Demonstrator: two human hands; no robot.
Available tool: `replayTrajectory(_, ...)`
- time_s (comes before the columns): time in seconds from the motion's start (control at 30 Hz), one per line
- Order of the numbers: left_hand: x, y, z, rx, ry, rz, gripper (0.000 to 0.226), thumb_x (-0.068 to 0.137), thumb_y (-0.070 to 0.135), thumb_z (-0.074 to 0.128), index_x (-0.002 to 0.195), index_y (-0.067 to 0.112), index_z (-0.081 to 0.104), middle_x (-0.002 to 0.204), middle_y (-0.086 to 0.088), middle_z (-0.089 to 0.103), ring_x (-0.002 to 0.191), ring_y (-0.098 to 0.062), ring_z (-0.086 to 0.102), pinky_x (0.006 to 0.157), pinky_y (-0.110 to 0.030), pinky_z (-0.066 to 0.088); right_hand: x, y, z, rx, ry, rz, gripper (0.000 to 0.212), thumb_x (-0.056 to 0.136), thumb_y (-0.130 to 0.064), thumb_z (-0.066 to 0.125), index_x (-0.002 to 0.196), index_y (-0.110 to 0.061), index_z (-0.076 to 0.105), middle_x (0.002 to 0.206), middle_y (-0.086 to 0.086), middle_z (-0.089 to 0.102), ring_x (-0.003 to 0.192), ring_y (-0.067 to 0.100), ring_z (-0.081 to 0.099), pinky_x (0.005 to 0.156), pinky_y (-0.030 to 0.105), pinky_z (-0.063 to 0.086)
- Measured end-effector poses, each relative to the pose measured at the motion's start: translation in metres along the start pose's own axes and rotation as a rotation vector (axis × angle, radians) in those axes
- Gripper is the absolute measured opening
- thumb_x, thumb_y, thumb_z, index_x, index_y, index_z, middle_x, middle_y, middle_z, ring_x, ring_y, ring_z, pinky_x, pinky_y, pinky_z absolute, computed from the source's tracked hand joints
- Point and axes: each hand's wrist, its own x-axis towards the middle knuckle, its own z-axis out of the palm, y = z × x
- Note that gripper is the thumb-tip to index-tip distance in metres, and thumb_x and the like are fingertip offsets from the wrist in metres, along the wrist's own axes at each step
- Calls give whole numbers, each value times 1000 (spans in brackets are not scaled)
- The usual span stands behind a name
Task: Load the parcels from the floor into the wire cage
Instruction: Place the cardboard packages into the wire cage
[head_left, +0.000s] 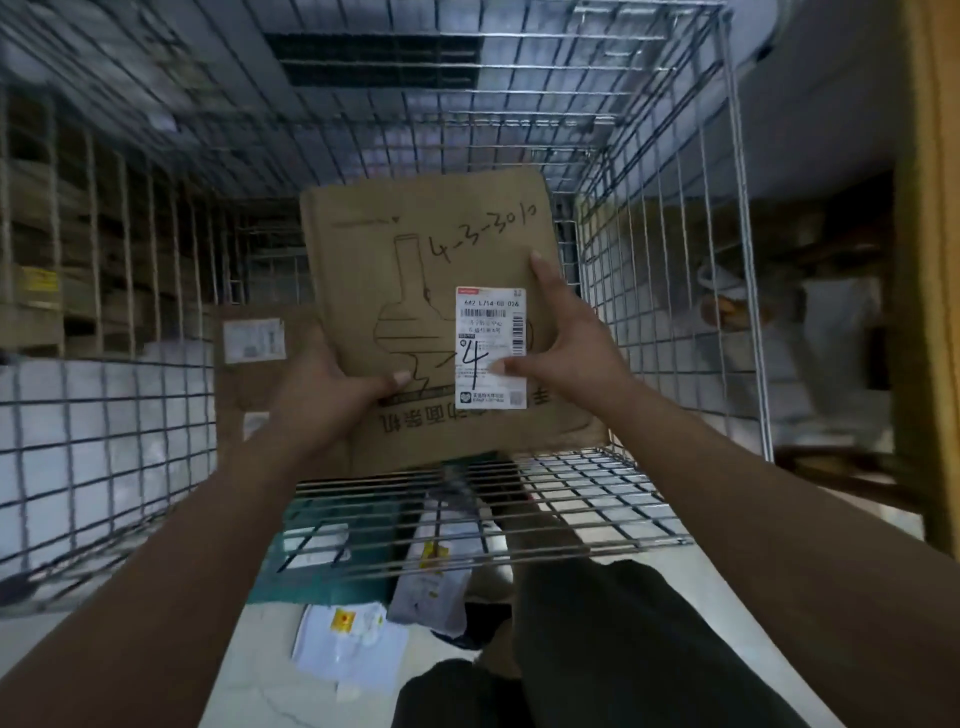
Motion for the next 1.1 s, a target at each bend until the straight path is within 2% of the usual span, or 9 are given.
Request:
replayTrajectory(0.13, 80, -15, 54, -41, -119, -101, 98, 69, 25, 95, 151, 16, 40, 142, -2, 59, 122, -21, 59, 91, -29, 49, 60, 62, 21, 19, -2, 101, 133, 57, -44, 95, 155, -60, 6, 150, 4, 47, 134, 28, 50, 108, 52, 48)
replayTrajectory(0.3, 152, -58, 101, -139, -168, -183, 102, 65, 21, 96, 151, 24, 41, 134, 4, 63, 121, -22, 61, 106, -48, 52, 113, 126, 56, 35, -49, 148, 135, 59, -39, 97, 158, -54, 7, 160, 1, 36, 144, 25, 39, 117, 49, 39)
replayTrajectory(0.53, 207, -93, 137, -235, -194, -217, 112, 73, 9, 88, 158, 43, 25, 143, 5, 57, 124, -23, 57, 107, -53, 49, 149, 176, 93, 106, -50, 201, 137, 64, -33, 97, 161, -46, 1, 165, -2, 31, 147, 19, 36, 118, 34, 36)
replayTrajectory(0.63, 215, -102, 143, -235, -174, -190, 111, 82, 5, 82, 159, 50, 17, 149, 8, 50, 127, -21, 54, 107, -47, 49, 157, 187, 104, 140, -57, 268, 136, 69, -30, 95, 162, -44, -3, 162, -6, 36, 142, 15, 42, 108, 22, 38)
replayTrajectory(0.7, 214, -110, 146, -237, -168, -157, 112, 86, 5, 78, 159, 53, 9, 155, 11, 41, 135, -19, 48, 109, -43, 47, 161, 191, 111, 113, -66, 302, 136, 70, -30, 94, 161, -42, -6, 160, -4, 41, 139, 16, 44, 106, 23, 40)
replayTrajectory(0.8, 206, -124, 146, -215, -147, -132, 116, 90, 18, 79, 154, 60, -8, 167, 3, 29, 141, -18, 44, 114, -50, 43, 171, 191, 115, 45, -115, 318, 152, 62, -26, 99, 160, -41, -16, 162, 7, 33, 146, 27, 38, 115, 35, 38)
replayTrajectory(0.9, 190, -132, 162, -263, -3, -262, 116, 91, 29, 79, 160, 44, -13, 167, -5, 28, 142, -21, 42, 118, -46, 38, 195, 177, 105, -202, -180, 342, 161, 56, -35, 101, 154, -45, -26, 169, 14, -11, 156, 39, 1, 124, 54, 17)
replayTrajectory(1.0, 174, -138, 186, -456, 186, -665, 118, 75, 64, 81, 161, 15, 16, 158, -14, 40, 138, -33, 47, 113, -36, 39, 236, 142, 85, -494, -164, 194, 154, 56, -51, 97, 159, -39, -17, 168, 7, -24, 154, 39, -19, 121, 69, 6)
replayTrajectory(1.1, 158, -127, 214, -763, -28, -875, 102, 80, 84, 56, 154, 15, 38, 151, -19, 48, 132, -41, 53, 111, -51, 46, 276, 113, 71, -627, -281, 56, 143, 59, -61, 92, 163, -36, -3, 171, 8, -5, 156, 37, -6, 122, 68, 7)
